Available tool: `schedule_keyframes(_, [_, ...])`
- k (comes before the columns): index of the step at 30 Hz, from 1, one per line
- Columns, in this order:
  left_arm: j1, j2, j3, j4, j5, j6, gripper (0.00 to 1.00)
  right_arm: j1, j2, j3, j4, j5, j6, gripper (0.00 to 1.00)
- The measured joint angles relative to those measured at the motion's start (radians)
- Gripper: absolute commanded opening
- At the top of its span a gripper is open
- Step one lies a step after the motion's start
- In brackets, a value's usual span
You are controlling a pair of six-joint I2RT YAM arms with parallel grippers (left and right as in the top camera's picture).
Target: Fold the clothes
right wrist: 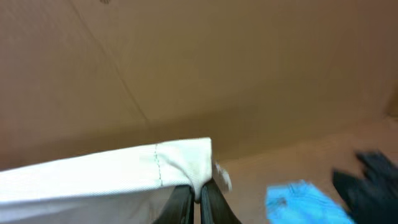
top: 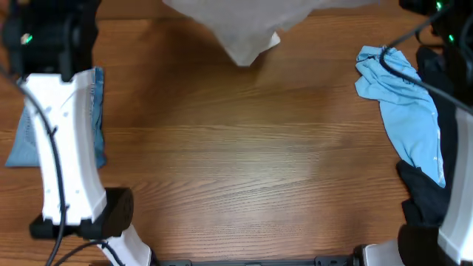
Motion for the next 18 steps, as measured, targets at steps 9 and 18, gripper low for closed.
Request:
schedule_keyframes(9, [0.011, 0.141, 0.002, -0.506, 0.044, 0.000, 0.04, 0.000, 0.090, -0.096, -0.323, -0.016, 0.052, 0.04])
schedule_keyframes(18, [0.032, 0.400, -0.035, -0.676, 0.134, -0.045, 0.04, 0.000, 0.175, -0.444, -0.270, -0.048, 0.053, 0.04])
